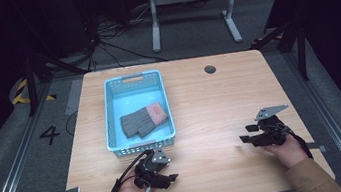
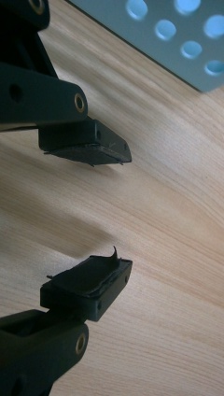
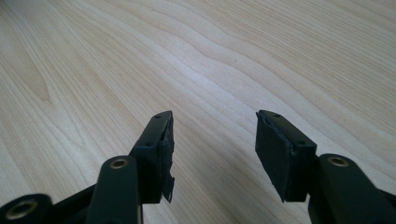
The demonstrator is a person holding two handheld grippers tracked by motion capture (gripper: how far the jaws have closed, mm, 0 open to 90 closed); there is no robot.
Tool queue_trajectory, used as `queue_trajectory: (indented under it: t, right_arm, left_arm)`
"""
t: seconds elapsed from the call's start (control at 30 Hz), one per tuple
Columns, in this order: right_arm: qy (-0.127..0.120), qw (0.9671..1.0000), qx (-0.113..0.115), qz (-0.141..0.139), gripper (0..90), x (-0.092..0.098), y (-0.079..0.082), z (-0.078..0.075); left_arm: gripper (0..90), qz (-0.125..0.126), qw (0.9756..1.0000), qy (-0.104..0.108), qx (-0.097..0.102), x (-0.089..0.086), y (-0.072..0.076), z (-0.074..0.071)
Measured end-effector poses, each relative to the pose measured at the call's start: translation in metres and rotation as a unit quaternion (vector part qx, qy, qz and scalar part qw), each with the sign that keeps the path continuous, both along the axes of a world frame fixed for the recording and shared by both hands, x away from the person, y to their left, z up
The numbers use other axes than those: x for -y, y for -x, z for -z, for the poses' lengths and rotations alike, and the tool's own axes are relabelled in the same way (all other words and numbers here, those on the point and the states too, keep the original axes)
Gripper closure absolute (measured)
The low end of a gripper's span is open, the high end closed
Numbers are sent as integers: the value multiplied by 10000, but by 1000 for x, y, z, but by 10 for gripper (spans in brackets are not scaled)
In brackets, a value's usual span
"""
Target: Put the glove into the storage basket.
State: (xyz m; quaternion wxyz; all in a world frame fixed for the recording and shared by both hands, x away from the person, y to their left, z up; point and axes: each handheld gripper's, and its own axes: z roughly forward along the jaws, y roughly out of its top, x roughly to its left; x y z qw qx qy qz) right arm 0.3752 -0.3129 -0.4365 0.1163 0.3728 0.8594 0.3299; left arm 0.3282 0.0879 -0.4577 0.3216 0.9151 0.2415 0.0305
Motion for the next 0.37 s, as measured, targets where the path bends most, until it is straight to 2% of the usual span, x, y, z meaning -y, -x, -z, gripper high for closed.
queue_trajectory:
  t: [0.1,0.23,0.37]
  right_arm:
    - [21,10000,-11,-15,475,-2,-1,1]
    - [27,10000,-9,-26,475,-3,-2,1]
    - [34,10000,12,-23,473,-3,-3,1]
  left_arm:
    - [432,-155,9999,5,-37,-3,-1,0]
    - [431,-226,9997,50,-53,-5,-2,0]
    - [421,-223,9997,91,18,-6,-1,-1]
